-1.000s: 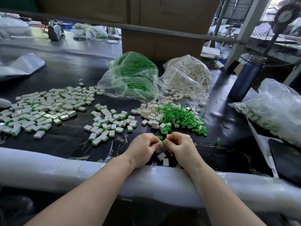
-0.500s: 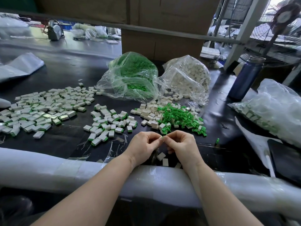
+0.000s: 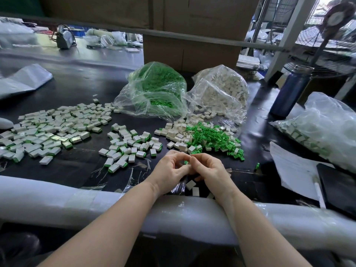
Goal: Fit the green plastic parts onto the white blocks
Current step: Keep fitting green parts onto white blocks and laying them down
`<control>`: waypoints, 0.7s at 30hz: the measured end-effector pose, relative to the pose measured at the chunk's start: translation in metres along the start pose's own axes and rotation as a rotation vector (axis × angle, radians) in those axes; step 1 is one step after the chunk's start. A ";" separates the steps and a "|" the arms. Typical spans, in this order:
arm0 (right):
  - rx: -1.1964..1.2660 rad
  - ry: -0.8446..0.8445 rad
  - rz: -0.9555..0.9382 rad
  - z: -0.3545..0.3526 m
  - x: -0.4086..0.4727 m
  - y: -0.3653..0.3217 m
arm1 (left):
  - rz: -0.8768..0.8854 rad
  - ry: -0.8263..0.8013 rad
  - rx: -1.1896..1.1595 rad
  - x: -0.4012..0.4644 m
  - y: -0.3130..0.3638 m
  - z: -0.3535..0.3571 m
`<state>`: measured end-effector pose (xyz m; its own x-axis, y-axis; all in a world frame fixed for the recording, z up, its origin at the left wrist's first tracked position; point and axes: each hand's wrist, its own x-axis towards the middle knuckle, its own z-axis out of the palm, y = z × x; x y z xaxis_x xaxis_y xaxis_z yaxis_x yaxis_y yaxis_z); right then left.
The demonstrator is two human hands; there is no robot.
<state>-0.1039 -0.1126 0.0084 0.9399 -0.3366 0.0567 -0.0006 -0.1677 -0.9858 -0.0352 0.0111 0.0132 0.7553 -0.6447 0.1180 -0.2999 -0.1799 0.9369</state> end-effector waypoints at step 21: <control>0.096 -0.049 0.056 -0.005 0.000 0.001 | 0.059 -0.133 0.076 -0.002 0.000 0.001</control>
<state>-0.1058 -0.1174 0.0087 0.9549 -0.2970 -0.0045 -0.0232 -0.0596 -0.9980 -0.0371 0.0117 0.0125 0.6529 -0.7474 0.1230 -0.3889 -0.1914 0.9012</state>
